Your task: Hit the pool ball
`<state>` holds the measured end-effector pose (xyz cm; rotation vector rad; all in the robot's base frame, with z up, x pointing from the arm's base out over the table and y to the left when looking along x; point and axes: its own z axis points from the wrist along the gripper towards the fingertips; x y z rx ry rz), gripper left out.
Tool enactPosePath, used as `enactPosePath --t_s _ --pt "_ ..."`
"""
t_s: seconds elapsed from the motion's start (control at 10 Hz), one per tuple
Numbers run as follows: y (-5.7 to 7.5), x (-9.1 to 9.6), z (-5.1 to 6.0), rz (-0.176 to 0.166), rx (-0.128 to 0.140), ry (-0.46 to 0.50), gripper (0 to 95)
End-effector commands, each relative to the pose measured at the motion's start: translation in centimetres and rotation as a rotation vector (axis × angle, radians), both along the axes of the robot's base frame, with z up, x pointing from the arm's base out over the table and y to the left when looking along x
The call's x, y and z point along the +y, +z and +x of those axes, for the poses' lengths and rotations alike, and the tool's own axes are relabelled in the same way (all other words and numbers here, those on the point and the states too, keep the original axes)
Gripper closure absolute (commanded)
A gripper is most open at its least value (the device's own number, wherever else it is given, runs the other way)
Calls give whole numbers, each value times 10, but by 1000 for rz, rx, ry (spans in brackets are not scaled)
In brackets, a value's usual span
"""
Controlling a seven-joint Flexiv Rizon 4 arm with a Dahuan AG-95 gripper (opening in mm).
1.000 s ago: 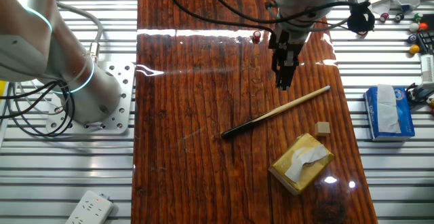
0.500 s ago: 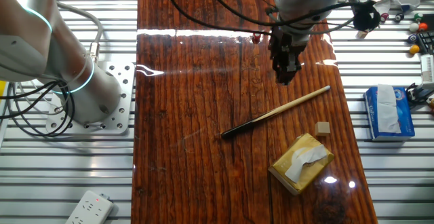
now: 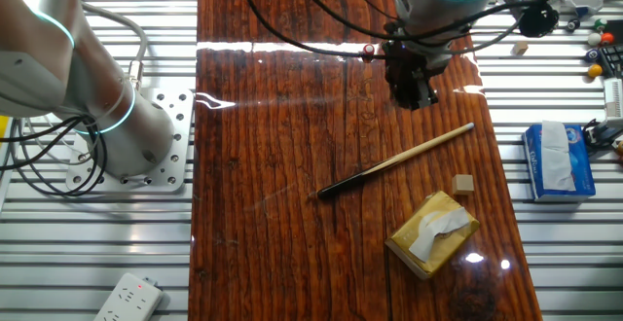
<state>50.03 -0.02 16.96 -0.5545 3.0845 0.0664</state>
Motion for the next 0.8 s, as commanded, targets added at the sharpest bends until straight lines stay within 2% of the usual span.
enactPosePath --t_s 0.1,0.3,0.6,0.7,0.8 --pt "0 0 0 0 1 11 950" --pt "-2 0 0 2 0 17 950" --pt "-4 -1 0 -5 -1 75 950" --pt "-5 -1 0 -47 8 137 950" --pt "-7 -2 0 -69 12 176 950"
